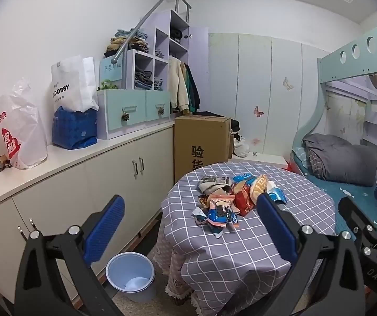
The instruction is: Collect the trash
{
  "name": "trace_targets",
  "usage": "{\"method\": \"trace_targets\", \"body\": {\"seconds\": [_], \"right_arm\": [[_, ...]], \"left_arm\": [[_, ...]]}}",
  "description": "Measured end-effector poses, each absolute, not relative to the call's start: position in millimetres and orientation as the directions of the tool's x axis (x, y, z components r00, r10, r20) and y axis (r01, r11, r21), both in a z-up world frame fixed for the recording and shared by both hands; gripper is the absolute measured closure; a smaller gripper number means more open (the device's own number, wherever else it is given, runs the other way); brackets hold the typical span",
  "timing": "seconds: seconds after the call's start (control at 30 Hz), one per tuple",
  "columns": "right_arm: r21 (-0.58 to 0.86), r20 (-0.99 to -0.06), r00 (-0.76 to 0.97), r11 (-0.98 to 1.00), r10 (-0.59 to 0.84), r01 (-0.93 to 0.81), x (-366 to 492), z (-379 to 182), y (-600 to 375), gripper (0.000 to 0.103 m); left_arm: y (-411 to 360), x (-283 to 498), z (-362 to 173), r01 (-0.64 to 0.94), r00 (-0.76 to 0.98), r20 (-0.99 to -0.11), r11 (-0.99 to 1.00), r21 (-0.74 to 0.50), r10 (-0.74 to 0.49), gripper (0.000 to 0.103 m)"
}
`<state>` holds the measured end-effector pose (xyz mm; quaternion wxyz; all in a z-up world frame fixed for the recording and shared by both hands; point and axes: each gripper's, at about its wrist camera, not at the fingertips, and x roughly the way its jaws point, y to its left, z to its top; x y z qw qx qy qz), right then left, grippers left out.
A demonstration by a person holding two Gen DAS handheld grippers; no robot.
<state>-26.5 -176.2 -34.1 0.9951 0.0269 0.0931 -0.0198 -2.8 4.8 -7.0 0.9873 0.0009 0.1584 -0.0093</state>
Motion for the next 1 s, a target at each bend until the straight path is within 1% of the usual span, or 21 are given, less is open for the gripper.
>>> {"method": "trace_targets", "body": {"seconds": [1.0], "right_arm": [[0.058,-0.195,0.981,0.998,-0.023,0.035,-30.1,-37.3,-173.6,0.006]], "left_arm": [[4.9,-3.8,-12.1,0.014,0.949,-0.315,1.0,0.003,-0.012,0.005]]}}
